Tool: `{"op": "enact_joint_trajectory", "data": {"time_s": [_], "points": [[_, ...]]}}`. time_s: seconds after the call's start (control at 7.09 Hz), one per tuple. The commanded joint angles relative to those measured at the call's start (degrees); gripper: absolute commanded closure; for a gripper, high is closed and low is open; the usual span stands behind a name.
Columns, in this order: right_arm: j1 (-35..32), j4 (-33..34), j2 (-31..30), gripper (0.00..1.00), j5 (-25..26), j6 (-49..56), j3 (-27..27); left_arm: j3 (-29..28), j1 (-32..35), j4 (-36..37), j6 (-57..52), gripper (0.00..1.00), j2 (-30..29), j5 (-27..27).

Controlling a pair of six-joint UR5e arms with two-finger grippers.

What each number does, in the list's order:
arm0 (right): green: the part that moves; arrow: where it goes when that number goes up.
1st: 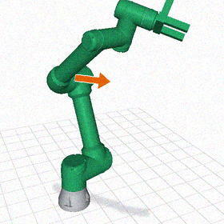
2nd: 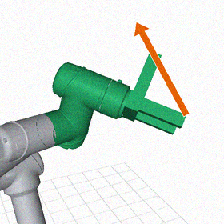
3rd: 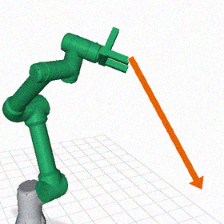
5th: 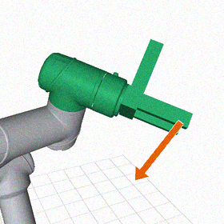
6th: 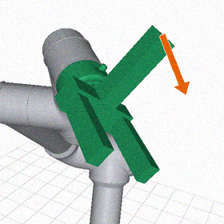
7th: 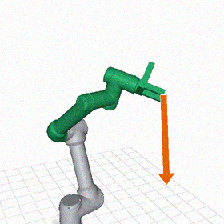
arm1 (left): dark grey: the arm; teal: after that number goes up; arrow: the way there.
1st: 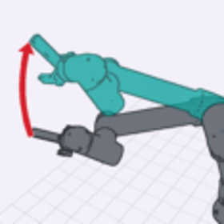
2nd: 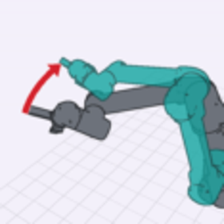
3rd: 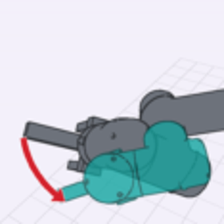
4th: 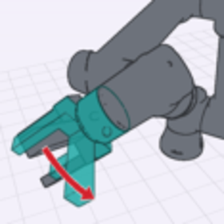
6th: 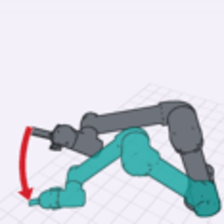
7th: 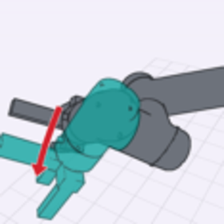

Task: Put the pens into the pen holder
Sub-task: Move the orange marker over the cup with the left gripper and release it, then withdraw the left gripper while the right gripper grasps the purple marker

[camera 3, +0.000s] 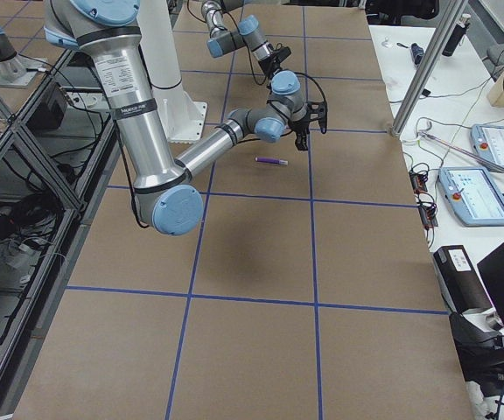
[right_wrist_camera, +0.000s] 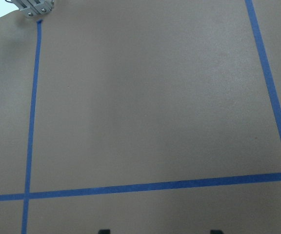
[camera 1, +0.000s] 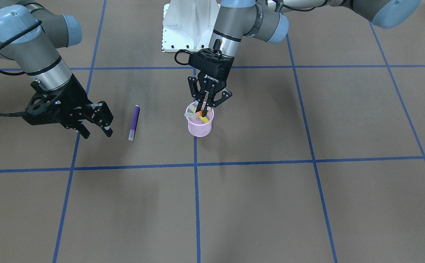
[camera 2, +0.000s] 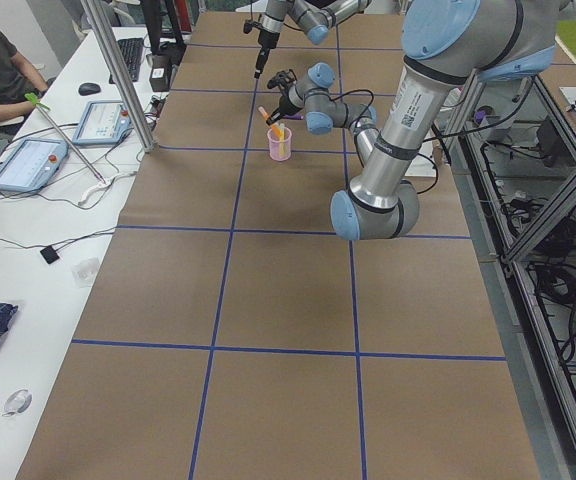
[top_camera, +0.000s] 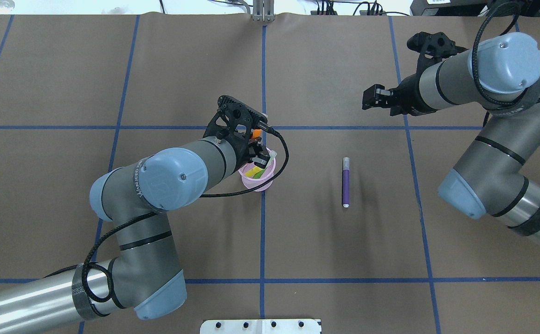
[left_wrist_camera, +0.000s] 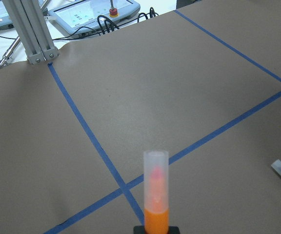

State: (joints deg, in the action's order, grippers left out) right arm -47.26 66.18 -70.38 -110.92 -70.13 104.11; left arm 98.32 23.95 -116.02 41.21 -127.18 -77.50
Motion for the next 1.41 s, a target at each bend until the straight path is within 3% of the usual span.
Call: {"op": "enact_joint_trajectory", "data": {"time_s": [0.0, 0.14, 0.28, 0.42, 0.56, 0.7, 0.99, 1.13, 1.27], "points": [[0.1, 0.0, -0.1, 0.25, 0.0, 0.0, -0.1, -0.3, -0.1, -0.2, 0.5, 0.23, -0.3, 0.1], [0.1, 0.0, -0.1, 0.25, 0.0, 0.0, -0.2, -0.1, -0.1, -0.2, 0.7, 0.1, -0.3, 0.1], [1.0, 0.2, -0.2, 0.23, 1.1, 0.0, -0.5, 1.8, 0.3, 0.1, 1.0, 0.04, -0.2, -0.1], [5.7, 0.7, -0.5, 0.21, 7.8, -0.1, -0.9, 4.0, 1.3, 0.7, 2.1, 0.04, 0.8, -0.3], [8.2, 0.7, 0.3, 0.21, 10.7, -1.1, -2.4, 4.8, 3.6, 0.8, 5.7, 0.04, 2.1, -3.1], [8.8, 1.0, 0.5, 0.23, 10.2, -2.5, -3.3, 5.0, 9.0, 0.8, 6.0, 0.04, 4.5, -12.2], [9.6, 14.8, 5.4, 0.31, 3.7, -2.8, -3.5, 9.4, 19.2, 1.3, 5.8, 0.04, 12.2, -30.4], [9.6, 17.4, 6.5, 0.33, 2.1, -2.6, -3.6, 11.0, 23.7, 3.7, 5.6, 0.04, 14.5, -37.3], [9.6, 17.5, 6.6, 0.34, 0.0, -1.7, -5.4, 14.6, 26.6, 8.5, 5.4, 0.04, 18.2, -40.1]]}}
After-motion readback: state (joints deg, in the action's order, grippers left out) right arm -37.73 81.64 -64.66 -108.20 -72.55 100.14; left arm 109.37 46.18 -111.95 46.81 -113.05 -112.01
